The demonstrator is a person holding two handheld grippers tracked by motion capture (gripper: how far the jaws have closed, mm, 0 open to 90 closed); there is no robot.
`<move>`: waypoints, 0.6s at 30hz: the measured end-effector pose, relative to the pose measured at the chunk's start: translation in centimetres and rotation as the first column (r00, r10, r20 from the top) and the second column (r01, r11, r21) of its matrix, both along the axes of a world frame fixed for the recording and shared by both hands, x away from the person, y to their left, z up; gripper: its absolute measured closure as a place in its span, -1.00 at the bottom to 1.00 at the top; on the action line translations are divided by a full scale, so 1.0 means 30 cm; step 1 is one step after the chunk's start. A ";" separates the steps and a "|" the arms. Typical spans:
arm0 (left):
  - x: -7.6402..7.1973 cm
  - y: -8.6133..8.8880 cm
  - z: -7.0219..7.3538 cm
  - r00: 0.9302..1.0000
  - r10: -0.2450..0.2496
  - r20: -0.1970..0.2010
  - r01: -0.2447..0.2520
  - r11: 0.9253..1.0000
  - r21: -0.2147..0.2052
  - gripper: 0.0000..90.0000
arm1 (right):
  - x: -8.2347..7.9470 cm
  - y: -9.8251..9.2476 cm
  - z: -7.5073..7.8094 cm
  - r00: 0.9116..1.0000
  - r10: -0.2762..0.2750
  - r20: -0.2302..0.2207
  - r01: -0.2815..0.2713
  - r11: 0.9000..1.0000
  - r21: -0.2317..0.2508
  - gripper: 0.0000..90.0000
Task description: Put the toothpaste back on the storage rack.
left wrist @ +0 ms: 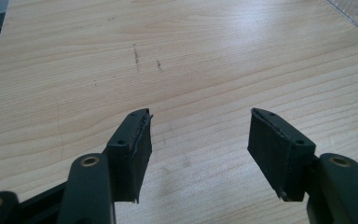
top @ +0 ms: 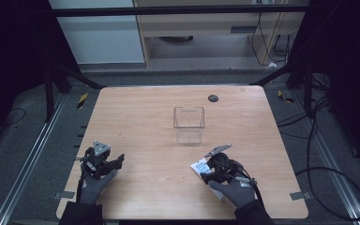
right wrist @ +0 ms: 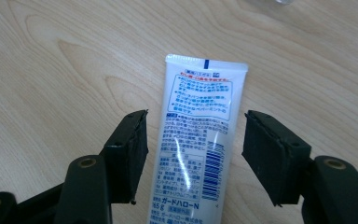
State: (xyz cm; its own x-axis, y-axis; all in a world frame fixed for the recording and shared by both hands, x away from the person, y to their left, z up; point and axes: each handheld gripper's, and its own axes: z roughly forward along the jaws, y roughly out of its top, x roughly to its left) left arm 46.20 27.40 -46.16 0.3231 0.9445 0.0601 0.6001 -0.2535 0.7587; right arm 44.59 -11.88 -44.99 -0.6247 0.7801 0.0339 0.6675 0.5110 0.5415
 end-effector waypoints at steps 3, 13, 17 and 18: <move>0.001 0.000 0.000 1.000 0.000 -0.001 0.000 1.000 -0.001 -0.16 | 0.008 0.010 -0.011 1.000 0.006 -0.011 -0.006 1.000 -0.011 -0.12; 0.000 -0.002 -0.001 1.000 -0.004 -0.003 0.004 1.000 0.002 -0.16 | 0.030 0.028 -0.052 0.999 0.001 -0.049 -0.003 0.999 -0.051 -0.15; 0.001 -0.002 -0.002 1.000 -0.003 -0.003 0.003 1.000 0.001 -0.16 | 0.035 0.030 -0.066 0.998 -0.008 -0.067 0.004 0.998 -0.059 -0.16; 0.001 -0.002 -0.002 1.000 -0.004 -0.003 0.004 1.000 0.002 -0.16 | 0.037 0.030 -0.070 0.998 -0.007 -0.064 0.002 0.998 -0.065 -0.16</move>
